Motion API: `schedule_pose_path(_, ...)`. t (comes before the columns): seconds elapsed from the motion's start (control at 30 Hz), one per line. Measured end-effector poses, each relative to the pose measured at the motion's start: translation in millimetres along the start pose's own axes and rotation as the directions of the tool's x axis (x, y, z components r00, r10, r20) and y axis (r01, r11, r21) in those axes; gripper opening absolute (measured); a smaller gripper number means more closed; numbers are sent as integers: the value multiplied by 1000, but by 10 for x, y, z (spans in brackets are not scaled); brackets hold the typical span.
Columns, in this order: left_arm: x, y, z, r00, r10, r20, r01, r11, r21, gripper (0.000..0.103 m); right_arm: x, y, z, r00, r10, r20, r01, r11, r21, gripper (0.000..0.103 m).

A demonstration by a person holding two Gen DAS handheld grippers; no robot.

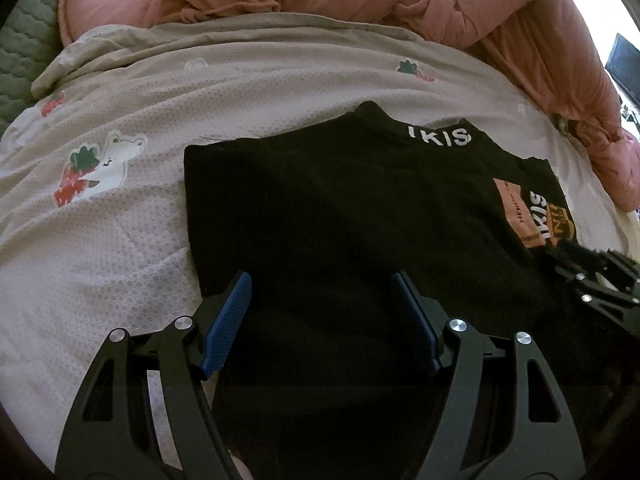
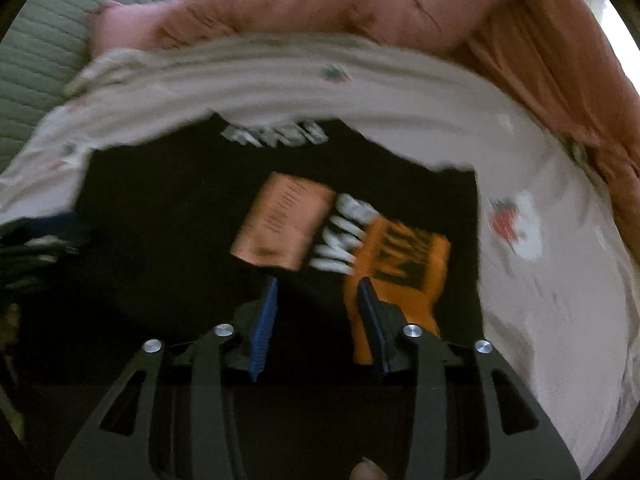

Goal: Fold small clothes
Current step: 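Open the right tool and move the left tool to the shirt hem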

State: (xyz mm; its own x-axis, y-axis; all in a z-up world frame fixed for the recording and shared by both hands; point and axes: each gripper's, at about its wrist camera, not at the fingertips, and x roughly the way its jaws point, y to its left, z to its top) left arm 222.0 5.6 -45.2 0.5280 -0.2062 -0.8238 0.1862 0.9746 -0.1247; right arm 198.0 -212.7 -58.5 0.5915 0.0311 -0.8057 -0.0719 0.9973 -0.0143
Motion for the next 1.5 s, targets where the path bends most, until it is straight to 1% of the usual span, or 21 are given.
schedule_pose_path(0.03, 3, -8, 5, 1000, 0, 0, 0, 1000, 0, 64, 8, -64, -15, 1000, 31, 0, -31, 999, 41, 48)
schedule_pose_path(0.07, 2, -6, 6, 1000, 0, 1, 0, 1000, -1, 64, 6, -79, -16, 999, 40, 1, -40, 998, 50, 48)
schedule_pose_path(0.17, 3, -6, 7, 1000, 0, 2, 0, 1000, -2, 64, -7, -39, -20, 1000, 23, 4, -24, 999, 32, 49)
schedule_pose_path(0.3, -6, -7, 7, 1000, 1, 2, -1, 1000, -1, 64, -25, -57, -27, 999, 29, 13, -29, 999, 42, 49)
schedule_pose_path(0.43, -23, -10, 1, 1000, 2, 3, -2, 1000, -3, 64, -57, -26, -19, 1000, 18, 26, -19, 999, 31, 50)
schedule_pose_path(0.6, -82, -11, -15, 1000, -5, 10, 5, 1000, -10, 64, -125, 9, -29, 999, 23, 44, -24, 999, 23, 57)
schedule_pose_path(0.63, -96, -9, -16, 1000, -7, 12, 7, 1000, -13, 65, -144, 17, -31, 999, 22, 50, -23, 1000, 21, 60)
schedule_pose_path(0.87, -262, 39, -16, 998, -34, 47, 36, 998, -43, 71, -266, 29, -43, 996, 33, 83, -35, 999, 24, 72)
schedule_pose_path(0.93, -314, 56, -8, 997, -38, 62, 41, 998, -53, 73, -292, 30, -45, 995, 33, 90, -35, 999, 23, 73)
schedule_pose_path(1.0, -352, 63, -4, 997, -37, 71, 41, 998, -57, 73, -317, 35, -45, 995, 25, 95, -27, 999, 21, 79)
schedule_pose_path(1.03, -376, 59, -4, 996, -36, 76, 41, 997, -58, 76, -339, 36, -45, 995, 22, 102, -24, 999, 22, 81)
schedule_pose_path(1.1, -408, 47, -6, 996, -35, 84, 39, 998, -54, 81, -375, 27, -45, 994, 21, 110, -24, 999, 25, 83)
schedule_pose_path(1.17, -440, 21, -12, 995, -33, 89, 37, 998, -43, 81, -399, 19, -42, 993, 16, 115, -19, 999, 26, 85)
schedule_pose_path(1.33, -526, -35, -22, 993, -26, 115, 30, 999, -29, 92, -477, -21, -39, 992, 6, 130, -10, 999, 31, 88)
schedule_pose_path(1.37, -542, -42, -22, 992, -24, 120, 28, 999, -28, 92, -492, -28, -41, 991, 4, 132, -8, 999, 32, 90)
schedule_pose_path(1.5, -596, -38, -26, 991, -20, 135, 25, 999, -35, 93, -562, -49, -47, 990, -5, 144, 1, 1000, 31, 93)
